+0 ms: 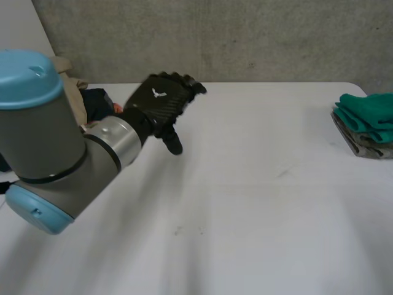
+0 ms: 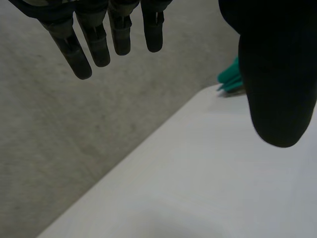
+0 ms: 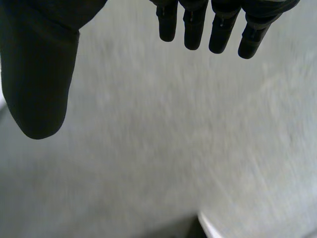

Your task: Fold the laundry.

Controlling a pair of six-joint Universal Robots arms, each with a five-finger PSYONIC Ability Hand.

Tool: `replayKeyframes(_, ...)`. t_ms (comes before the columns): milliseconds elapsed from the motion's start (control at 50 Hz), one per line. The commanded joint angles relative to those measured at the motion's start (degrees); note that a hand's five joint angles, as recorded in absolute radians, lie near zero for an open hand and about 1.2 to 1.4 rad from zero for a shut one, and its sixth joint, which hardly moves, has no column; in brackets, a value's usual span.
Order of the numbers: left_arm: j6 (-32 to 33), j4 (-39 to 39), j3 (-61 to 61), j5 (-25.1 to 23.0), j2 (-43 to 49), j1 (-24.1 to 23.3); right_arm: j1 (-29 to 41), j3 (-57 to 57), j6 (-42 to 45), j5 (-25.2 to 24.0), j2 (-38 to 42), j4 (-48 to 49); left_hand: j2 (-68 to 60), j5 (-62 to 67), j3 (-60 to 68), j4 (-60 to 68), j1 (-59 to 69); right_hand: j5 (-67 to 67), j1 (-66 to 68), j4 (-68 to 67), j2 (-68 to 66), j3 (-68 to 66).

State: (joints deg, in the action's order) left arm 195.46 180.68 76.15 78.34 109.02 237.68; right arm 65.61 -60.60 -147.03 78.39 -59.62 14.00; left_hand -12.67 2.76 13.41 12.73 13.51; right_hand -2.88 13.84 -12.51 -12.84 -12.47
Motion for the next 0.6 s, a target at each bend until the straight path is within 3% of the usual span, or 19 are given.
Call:
replayKeyframes(20,-1.8,2.0,0.4,5.8,-4.0,3.3,20.5,-6.6,-13.7,-1.6,-10.4,0.6,1.6,-1.7,-2.3,-1.7,-2.5,2.9,-3.8,2.5,2.8,2.5)
replayKeyframes(200,-2.8,4.6,4.9,7.9,-6.2,10.9,45.1,-16.3,-20.8,0.4,-8.1,0.9,2.7,-2.8,-3.4,-2.7,-3.5,2.9,-3.8,2.5,2.8,2.5)
replayKeyframes(260,-2.5,4.9,6.0,7.7,-6.1,13.4,50.8,-18.8,-22.2,4.1,-5.5,0.9,2.7,-2.8,-3.4,-2.7,-3.5,2.9,-3.8,2.5,2.8,2.5)
replayKeyframes(400,-2.3,5.0,7.3,7.4,-5.2,15.7,53.9,-21.3,-25.4,14.5,-4.5,3.6,2.7,-2.8,-3.4,-2.7,-3.5,2.9,-3.8,2.5,2.8,2.5)
replayKeyframes(600,-0.8,10.4,-0.9,6.7,4.1,24.2,53.3,-27.3,-24.6,14.5,-6.3,3.1,2.7,-2.8,-3.4,-2.7,-3.5,2.9,-3.8,2.5,2.8,2.5)
